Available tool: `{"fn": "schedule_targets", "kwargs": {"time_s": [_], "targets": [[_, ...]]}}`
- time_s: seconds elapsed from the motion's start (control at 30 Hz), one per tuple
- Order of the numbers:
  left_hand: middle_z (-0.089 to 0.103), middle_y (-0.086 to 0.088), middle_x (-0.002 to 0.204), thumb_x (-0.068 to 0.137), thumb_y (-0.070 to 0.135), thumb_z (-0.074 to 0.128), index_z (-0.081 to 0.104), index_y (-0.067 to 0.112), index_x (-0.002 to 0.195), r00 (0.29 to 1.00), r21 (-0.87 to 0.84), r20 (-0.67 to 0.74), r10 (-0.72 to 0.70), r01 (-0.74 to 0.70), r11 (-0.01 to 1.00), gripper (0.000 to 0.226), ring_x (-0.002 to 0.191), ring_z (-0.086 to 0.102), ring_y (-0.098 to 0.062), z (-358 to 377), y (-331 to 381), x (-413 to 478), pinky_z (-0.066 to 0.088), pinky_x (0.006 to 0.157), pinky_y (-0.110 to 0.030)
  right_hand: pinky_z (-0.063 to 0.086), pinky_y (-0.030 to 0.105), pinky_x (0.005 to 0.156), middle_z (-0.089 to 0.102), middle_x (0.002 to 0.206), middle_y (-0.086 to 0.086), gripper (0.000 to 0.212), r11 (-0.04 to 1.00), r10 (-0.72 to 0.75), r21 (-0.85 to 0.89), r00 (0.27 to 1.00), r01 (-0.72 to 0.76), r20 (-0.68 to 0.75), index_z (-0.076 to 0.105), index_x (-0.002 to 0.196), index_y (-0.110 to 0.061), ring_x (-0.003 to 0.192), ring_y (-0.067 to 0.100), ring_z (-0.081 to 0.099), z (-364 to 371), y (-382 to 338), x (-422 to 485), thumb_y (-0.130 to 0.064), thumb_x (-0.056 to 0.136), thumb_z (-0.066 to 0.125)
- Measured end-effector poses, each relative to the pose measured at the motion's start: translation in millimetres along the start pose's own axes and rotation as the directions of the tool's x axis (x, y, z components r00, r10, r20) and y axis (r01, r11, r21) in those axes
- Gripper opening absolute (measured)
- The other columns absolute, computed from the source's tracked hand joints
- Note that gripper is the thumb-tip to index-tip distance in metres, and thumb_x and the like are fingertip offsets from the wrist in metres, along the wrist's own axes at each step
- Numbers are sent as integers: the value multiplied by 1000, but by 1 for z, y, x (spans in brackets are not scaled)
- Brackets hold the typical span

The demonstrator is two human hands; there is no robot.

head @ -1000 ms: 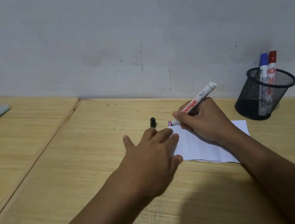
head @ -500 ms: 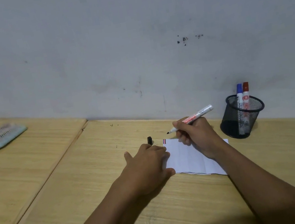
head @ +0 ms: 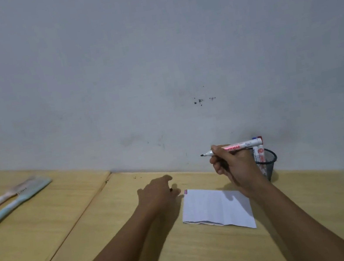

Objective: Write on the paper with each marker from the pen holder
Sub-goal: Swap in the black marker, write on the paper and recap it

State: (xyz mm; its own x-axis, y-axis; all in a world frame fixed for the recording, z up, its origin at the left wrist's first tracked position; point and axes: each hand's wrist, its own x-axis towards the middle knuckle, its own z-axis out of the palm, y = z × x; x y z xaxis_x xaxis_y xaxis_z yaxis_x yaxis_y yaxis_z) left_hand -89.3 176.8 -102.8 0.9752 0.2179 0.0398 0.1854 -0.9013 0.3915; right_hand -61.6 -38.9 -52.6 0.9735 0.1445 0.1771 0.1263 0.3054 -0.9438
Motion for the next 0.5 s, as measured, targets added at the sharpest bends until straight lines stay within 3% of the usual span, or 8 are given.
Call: {"fn": "schedule_targets", "kwargs": {"time_s": [0.1, 0.13, 0.2, 0.3, 0.4, 0.5], "targets": [[71, 8, 104, 87, 39, 58, 71, 30, 99, 999, 43, -31, -9, 10, 999, 20, 100, 64, -21, -4, 3, 1, 33, 88, -41, 44, 25, 47, 66, 66, 12, 14, 1000, -22, -21, 1000, 22, -6, 72, 92, 2, 53, 18, 54, -4, -8, -11, -11, 94, 68], [72, 9, 97, 86, 37, 60, 72, 29, 92, 998, -3, -57, -2, 2, 1000, 16, 96, 64, -19, -9, 7, -2, 35, 86, -40, 44, 26, 47, 66, 65, 12, 14, 999, -26, -26, 1000, 26, -10, 72, 91, 3, 53, 18, 54, -5, -11, -14, -11, 94, 69], [73, 11, 85, 85, 33, 63, 71, 30, 82, 996, -253, -84, 32, -53, 966, 9, 83, 66, -13, -22, 17, -7, 46, 80, -36, 43, 26, 47, 66, 65, 12, 14, 999, -34, -40, 999, 33, -20, 72, 89, 2, 51, 18, 54, -7, -18, -17, -11, 94, 69], [76, -3, 85, 87, 19, 70, 74, 22, 91, 984, -675, -96, 148, -174, 717, 7, 66, 62, -10, -51, 41, -25, 52, 63, -26, 42, 26, 46, 65, 65, 14, 15, 998, -55, -46, 998, 53, -38, 71, 85, 1, 48, 17, 53, -2, -32, -19, -11, 93, 70], [77, 2, 93, 91, 17, 68, 76, 20, 104, 962, -792, -107, 251, -235, 564, 16, 68, 60, -7, -76, 67, -43, 46, 60, -14, 42, 27, 47, 67, 63, 12, 16, 993, -97, -75, 995, 94, -37, 72, 83, -1, 48, 17, 54, 3, -49, -25, -12, 94, 70], [77, 5, 94, 91, 21, 68, 77, 25, 103, 952, -831, -106, 286, -243, 500, 16, 72, 59, -8, -87, 84, -53, 45, 68, -24, 45, 27, 48, 68, 63, 10, 17, 980, -146, -138, 989, 141, -27, 74, 84, 1, 49, 16, 56, 3, -65, -31, -13, 94, 70]]}}
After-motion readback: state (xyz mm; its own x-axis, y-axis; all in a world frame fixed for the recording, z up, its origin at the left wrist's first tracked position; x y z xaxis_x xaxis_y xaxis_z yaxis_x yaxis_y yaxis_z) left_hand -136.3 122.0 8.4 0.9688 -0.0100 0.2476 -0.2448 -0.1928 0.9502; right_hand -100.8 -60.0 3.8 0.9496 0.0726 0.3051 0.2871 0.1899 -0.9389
